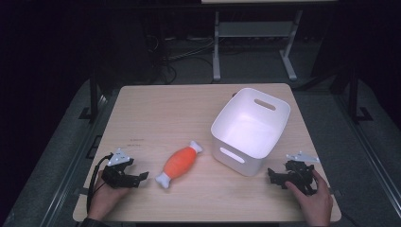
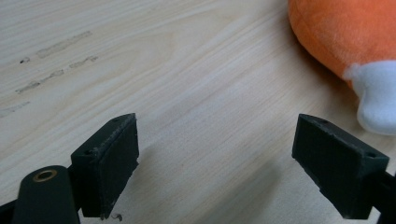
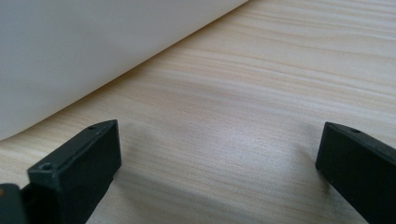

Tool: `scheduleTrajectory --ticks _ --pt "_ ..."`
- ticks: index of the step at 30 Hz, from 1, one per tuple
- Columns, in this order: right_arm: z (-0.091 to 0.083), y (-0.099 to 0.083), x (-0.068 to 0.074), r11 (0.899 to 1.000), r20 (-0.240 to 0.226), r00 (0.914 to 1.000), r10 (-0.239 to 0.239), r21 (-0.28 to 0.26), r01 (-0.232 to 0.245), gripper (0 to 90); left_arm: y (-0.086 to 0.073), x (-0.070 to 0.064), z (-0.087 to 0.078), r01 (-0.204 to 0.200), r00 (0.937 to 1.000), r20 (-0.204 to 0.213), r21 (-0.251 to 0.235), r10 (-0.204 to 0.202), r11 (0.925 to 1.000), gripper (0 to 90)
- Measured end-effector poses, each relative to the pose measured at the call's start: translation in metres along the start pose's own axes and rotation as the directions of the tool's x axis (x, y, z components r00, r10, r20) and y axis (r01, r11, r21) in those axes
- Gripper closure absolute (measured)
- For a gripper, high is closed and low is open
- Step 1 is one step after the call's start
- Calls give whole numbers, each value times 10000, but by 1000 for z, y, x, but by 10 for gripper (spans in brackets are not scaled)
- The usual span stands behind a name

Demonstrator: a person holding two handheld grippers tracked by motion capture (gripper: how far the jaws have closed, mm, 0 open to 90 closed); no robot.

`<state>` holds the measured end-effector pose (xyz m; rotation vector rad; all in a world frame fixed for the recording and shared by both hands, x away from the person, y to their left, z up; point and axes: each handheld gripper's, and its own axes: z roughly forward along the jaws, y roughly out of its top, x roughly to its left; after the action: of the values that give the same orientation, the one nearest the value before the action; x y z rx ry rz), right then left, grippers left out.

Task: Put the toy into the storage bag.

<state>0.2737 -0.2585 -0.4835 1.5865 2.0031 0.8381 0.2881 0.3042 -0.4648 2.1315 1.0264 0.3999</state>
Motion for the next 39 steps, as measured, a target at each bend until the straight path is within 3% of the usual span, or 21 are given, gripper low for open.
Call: scheduleTrajectory --ticks 10,39 --pt "0 0 0 10000 1 10000 0 0 0 0 8 2 -8 -54 9998 204 -26 54 10000 142" --pt "0 0 0 10000 1 10000 4 3 -4 0 42 -10 -16 -166 9974 702 -359 191 9992 143"
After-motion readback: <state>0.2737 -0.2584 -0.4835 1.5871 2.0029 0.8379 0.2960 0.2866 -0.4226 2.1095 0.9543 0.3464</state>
